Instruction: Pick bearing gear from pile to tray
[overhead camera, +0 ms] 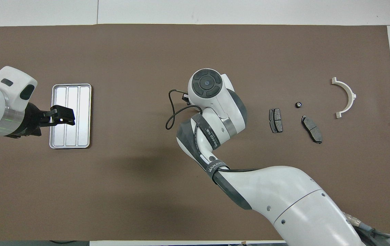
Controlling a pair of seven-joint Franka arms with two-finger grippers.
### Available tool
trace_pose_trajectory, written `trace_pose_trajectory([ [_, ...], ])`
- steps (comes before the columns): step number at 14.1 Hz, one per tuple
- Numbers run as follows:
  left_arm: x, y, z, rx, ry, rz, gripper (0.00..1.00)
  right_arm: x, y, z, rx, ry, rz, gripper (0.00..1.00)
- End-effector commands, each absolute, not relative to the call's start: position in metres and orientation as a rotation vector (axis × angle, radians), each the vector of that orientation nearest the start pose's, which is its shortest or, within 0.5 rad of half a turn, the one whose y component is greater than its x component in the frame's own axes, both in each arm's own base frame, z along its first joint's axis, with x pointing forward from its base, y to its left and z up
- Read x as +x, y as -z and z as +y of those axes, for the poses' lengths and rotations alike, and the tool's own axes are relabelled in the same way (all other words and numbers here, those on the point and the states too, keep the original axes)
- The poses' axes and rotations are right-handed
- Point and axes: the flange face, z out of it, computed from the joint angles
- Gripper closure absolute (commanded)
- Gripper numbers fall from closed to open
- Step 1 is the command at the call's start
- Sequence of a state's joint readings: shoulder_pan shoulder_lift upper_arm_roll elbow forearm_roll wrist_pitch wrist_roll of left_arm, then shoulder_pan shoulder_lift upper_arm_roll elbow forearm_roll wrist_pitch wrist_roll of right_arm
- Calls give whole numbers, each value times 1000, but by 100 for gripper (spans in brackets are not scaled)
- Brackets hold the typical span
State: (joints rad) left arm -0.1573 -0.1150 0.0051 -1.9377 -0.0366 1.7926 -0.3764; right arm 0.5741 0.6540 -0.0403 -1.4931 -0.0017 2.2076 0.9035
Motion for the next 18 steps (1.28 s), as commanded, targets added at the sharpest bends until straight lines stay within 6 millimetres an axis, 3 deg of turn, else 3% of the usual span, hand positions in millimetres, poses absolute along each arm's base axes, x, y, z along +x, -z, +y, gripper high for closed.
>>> trace_pose_trajectory([
  [1,518,-519,-101,-3153,-58,-381,0,610,-296,366,-3048,96,568,13],
  [2,518,-519,-101,-3153,-58,-381,0,609,-299,366,-3049,99,562,1],
  [6,524,-512,-106,-3149,-50,-418,0,618,-313,360,-3059,109,569,0],
  [8,537,-496,-138,-3138,-39,-493,0,635,-331,341,-3064,128,529,0],
  [10,554,-488,-151,-3144,-20,-513,0,657,-360,295,-3060,176,460,0],
  [12,566,-489,-159,-3148,-6,-519,0,675,-387,237,-3079,181,394,0],
  [16,578,-448,-278,-3117,9,-698,0,703,-435,114,-3127,171,224,0],
  [17,579,-431,-317,-3103,20,-767,0,705,-442,90,-3134,176,195,0],
  [18,583,-419,-338,-3090,26,-823,0,707,-444,72,-3140,179,168,1],
])
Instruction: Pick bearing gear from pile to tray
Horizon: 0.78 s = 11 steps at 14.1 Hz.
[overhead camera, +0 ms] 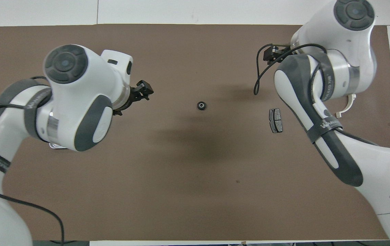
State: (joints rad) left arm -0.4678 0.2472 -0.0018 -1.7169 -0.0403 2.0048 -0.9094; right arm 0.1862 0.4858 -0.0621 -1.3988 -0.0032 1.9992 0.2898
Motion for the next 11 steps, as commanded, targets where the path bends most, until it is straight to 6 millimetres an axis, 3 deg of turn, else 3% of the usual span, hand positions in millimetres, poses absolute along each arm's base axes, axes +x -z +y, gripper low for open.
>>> trace_pose_trajectory([
  [1,580,-404,-368,-3094,20,-791,0,708,-444,53,-3148,174,141,3],
  [3,590,-379,-408,-3099,27,-776,0,706,-438,19,-3159,144,108,5],
  [5,598,-364,-423,-3092,24,-762,0,699,-430,-2,-3163,123,52,5],
  [6,597,-332,-437,-3062,0,-760,0,694,-426,-7,-3163,113,57,5],
  [7,588,-328,-455,-3063,19,-736,0,690,-419,-5,-3162,117,52,5],
  [11,585,-328,-458,-3036,20,-869,0,673,-390,2,-3156,122,55,5],
])
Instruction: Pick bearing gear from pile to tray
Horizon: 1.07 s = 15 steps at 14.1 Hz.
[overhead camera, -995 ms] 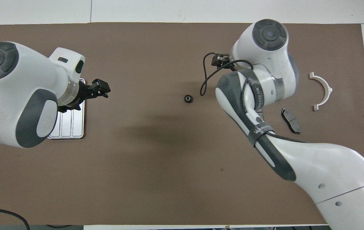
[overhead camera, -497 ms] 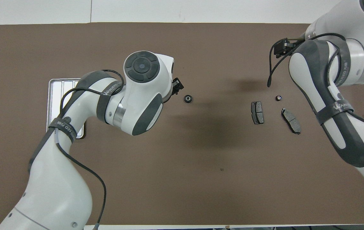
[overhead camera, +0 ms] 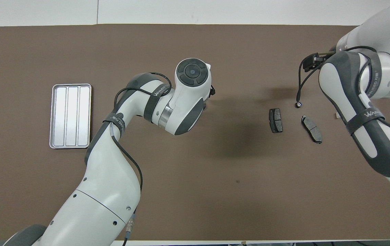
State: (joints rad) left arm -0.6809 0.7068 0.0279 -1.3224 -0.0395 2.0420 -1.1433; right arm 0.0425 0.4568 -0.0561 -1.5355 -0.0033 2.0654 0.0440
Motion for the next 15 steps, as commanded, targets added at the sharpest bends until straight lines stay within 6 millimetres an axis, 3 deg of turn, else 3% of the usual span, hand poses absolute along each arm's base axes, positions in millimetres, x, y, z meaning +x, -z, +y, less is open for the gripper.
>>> trace_pose_trajectory([
  [1,583,-326,-462,-3024,19,-923,0,668,-387,7,-3155,110,56,5],
  [3,582,-319,-469,-3039,46,-942,0,657,-378,18,-3153,93,53,5],
  [4,580,-309,-471,-3029,44,-922,0,651,-370,18,-3152,84,51,5],
  [10,575,-298,-473,-3015,58,-888,0,631,-337,20,-3149,66,40,5],
  [15,574,-296,-473,-3022,63,-889,9,618,-319,27,-3151,11,5,5],
])
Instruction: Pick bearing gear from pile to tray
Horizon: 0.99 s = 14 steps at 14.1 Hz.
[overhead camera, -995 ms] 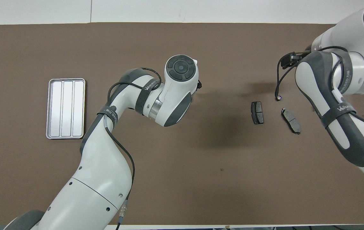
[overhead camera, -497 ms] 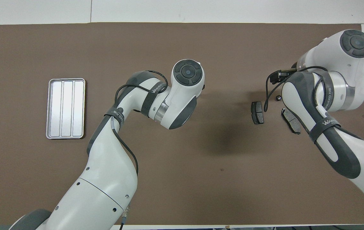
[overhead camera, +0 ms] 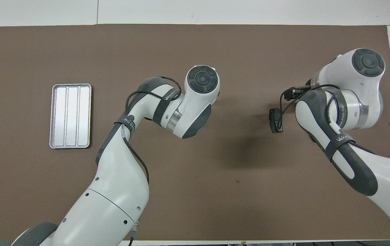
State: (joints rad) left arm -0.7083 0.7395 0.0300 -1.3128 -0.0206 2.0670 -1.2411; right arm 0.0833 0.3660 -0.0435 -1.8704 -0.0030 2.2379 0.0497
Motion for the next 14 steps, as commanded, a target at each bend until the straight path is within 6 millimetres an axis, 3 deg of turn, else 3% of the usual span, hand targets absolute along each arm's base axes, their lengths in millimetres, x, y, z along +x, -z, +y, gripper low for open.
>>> trace_pose_trajectory([
  [1,574,-295,-474,-3023,64,-889,13,617,-316,27,-3151,13,5,5],
  [7,565,-276,-481,-2982,24,-873,16,614,-304,26,-3150,25,-37,5],
  [10,567,-278,-483,-2995,41,-875,34,614,-302,27,-3148,18,-27,5],
  [14,570,-278,-482,-3003,51,-882,41,614,-296,26,-3147,59,-37,5],
])
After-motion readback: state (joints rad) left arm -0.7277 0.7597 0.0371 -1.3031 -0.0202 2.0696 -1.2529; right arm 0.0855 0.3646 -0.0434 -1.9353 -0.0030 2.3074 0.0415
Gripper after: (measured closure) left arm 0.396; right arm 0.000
